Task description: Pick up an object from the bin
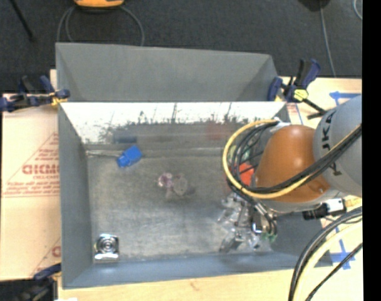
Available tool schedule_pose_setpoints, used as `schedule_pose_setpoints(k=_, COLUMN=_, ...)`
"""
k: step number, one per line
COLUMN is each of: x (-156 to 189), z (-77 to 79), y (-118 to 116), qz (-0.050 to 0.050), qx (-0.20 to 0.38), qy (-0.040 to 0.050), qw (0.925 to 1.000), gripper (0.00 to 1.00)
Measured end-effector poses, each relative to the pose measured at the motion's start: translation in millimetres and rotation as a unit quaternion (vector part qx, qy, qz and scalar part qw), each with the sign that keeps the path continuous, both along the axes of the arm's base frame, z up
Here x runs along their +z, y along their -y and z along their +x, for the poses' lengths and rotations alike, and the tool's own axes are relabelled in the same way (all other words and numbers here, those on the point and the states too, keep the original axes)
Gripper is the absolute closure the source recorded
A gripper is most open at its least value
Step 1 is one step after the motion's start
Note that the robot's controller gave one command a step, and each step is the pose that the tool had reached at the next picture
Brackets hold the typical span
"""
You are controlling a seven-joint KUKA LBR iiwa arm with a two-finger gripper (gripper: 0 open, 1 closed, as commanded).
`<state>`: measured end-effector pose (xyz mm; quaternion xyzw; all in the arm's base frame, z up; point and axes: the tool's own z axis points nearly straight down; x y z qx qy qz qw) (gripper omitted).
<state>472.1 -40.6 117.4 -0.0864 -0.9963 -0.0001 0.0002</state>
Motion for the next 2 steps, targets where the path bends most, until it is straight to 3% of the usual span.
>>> schedule_pose_setpoints(k=1, x=-41.9, z=39.7, y=45.9, qz=0.004, qx=0.263, qy=0.0019, qw=0.9649, gripper=0.0)
schedule_pose_setpoints(k=2, x=-39.4, z=12.1, y=46.7, qz=-0.004, qx=0.448, qy=0.0196, qw=0.894, gripper=0.0)
